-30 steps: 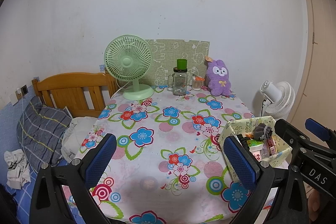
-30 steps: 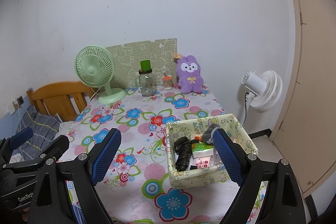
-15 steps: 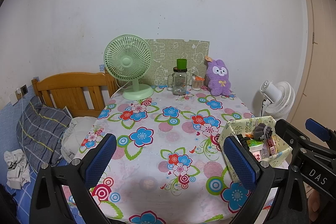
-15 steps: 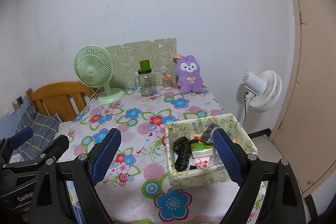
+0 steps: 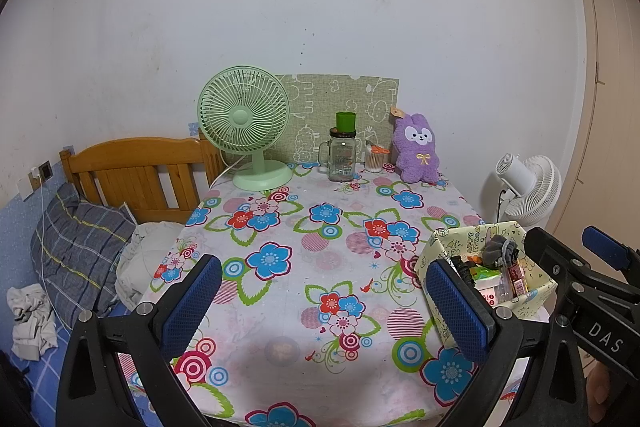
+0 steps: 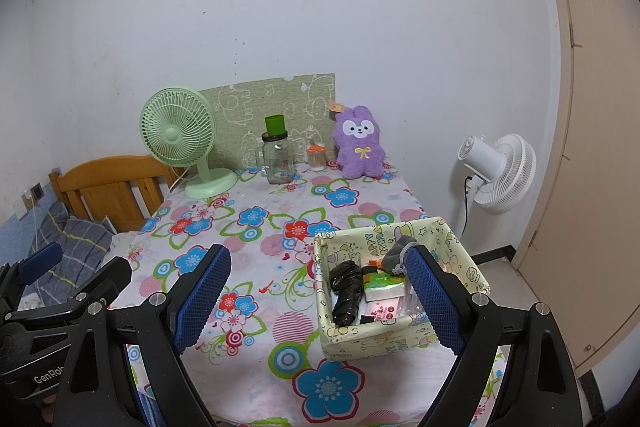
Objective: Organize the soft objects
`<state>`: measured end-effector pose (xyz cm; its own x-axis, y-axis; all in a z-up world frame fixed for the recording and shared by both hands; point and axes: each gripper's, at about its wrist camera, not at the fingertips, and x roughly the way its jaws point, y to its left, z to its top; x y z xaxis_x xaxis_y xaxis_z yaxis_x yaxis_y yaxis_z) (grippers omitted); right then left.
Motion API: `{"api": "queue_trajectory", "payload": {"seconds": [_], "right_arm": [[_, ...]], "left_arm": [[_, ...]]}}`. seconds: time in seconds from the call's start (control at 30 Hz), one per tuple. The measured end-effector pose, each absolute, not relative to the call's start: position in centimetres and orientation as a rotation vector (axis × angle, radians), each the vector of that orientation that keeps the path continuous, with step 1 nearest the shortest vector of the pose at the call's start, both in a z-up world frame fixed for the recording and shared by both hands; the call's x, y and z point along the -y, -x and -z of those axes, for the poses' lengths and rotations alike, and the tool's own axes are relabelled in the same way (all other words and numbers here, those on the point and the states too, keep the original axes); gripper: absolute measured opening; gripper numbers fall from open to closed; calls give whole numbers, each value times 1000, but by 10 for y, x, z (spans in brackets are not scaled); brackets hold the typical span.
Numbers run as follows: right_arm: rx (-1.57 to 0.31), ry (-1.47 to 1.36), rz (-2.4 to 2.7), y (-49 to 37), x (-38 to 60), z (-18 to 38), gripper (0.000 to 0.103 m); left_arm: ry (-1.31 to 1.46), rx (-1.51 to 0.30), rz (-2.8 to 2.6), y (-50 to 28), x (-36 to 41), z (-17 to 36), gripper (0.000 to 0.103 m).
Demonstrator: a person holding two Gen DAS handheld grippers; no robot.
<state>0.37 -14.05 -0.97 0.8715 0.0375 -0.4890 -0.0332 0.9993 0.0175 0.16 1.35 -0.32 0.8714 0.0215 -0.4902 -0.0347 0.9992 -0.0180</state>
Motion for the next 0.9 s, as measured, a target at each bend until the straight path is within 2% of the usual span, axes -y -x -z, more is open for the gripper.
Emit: {"api": "queue_trajectory", "payload": {"seconds": [0.9], "right_arm": [[-514, -10, -37, -4, 144, 10, 91]], "left_arm": [[27, -512, -30, -2, -13, 4, 103]]}}
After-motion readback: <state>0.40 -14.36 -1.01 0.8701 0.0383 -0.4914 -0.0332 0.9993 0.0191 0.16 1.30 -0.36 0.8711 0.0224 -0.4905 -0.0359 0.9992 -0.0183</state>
